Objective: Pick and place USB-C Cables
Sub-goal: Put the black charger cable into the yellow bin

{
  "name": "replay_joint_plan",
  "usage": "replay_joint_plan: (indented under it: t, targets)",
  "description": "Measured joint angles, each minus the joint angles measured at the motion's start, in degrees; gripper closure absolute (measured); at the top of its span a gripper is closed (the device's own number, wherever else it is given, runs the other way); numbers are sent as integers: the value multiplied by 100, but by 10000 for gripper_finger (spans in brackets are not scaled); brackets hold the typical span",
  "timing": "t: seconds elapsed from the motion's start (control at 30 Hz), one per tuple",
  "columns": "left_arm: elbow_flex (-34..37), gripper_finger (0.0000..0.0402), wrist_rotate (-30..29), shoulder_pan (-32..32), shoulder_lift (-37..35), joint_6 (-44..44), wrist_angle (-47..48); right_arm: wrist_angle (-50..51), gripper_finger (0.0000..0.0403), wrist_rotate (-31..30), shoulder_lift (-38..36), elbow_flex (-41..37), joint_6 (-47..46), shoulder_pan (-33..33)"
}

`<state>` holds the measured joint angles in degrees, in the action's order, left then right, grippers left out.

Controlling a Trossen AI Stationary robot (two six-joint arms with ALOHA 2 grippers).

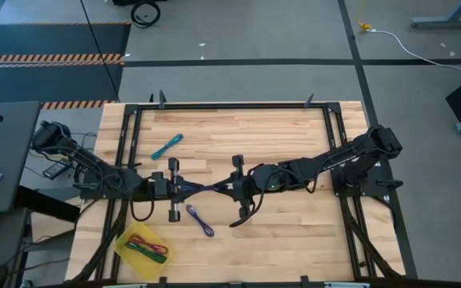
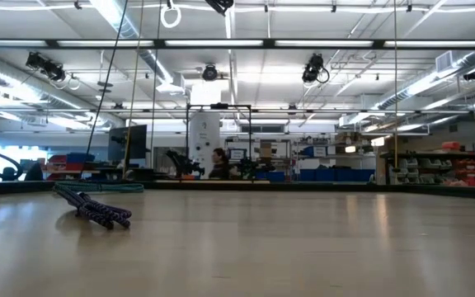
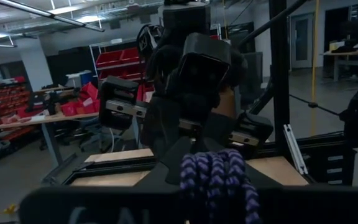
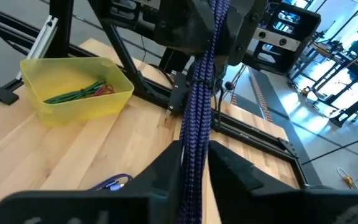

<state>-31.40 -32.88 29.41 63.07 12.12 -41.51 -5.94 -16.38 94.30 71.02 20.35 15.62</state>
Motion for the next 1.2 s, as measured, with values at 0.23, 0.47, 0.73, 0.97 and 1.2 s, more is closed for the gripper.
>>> replay_joint_plan:
  t: [0.23, 0.47, 0.73, 0.97, 1.2]
  targets:
    - [-2, 367, -664, 2, -2, -112, 571, 568, 253, -1, -2, 0, -70, -3]
    - [-521, 367, -771, 71, -17, -960, 2428, 1757, 213, -281, -2, 0, -88, -28]
    - [-1903, 367, -669, 772, -17, -2979, 6973, 2266, 210, -1046, -106, 0, -121, -3]
    - [-2454, 367, -71, 1886, -13, -3894, 8367, 2387, 210, -1099, -420, 0, -395, 59]
    - [-2731, 367, 174, 2814, 214, -4621, 8449, 2412, 213, -1099, -516, 0, -732, 59]
